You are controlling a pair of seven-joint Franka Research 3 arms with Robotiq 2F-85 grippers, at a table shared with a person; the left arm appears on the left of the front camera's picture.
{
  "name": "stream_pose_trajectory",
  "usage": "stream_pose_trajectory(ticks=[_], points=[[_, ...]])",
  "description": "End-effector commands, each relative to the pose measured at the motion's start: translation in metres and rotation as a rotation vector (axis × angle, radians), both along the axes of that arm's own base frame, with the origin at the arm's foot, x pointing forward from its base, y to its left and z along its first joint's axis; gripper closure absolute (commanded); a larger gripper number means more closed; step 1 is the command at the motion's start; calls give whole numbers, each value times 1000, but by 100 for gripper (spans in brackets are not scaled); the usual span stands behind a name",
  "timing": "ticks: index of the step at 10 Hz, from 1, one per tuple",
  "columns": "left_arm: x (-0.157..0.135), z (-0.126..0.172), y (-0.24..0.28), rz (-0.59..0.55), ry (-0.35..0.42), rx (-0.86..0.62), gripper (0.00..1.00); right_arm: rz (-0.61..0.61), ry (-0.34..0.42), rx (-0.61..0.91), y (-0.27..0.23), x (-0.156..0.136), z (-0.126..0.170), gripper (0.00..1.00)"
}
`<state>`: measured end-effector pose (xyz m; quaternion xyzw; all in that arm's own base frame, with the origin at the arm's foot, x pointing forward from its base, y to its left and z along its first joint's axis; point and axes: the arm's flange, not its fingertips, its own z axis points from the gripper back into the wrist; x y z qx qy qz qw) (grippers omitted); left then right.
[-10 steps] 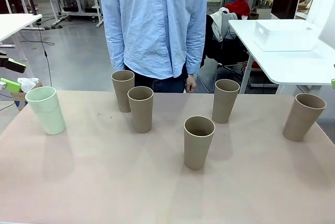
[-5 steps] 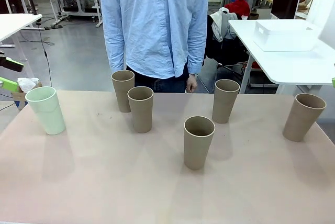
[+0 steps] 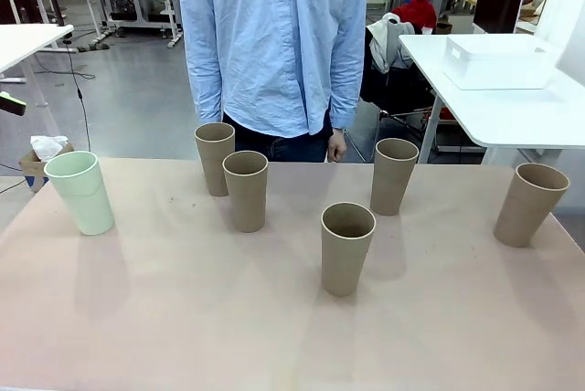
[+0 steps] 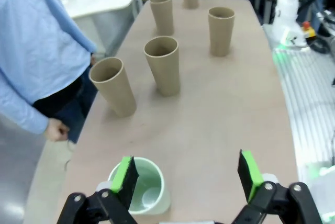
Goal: Stack the cups and store them in the basket.
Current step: Pick up two Reusable plastic cups , one in each hand.
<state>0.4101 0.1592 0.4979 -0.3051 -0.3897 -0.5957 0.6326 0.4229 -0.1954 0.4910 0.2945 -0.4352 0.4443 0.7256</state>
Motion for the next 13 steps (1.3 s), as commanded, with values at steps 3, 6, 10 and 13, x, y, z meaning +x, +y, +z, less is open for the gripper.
stream_pose_trajectory(ticks=[3,6,10,13], points=[[35,-51,29,-117,-16,-186,0,164,35,120,-42,40,-51,0],[28,-56,26,-93,-15,-144,0,139,42,111,-31,25,-61,0],[39,-86,49,-109,-61,-315,0,208,57,252,-73,43,-89,0],[40,-128,81,-107,-65,-452,0,304,-6,354,-104,33,-139,0]])
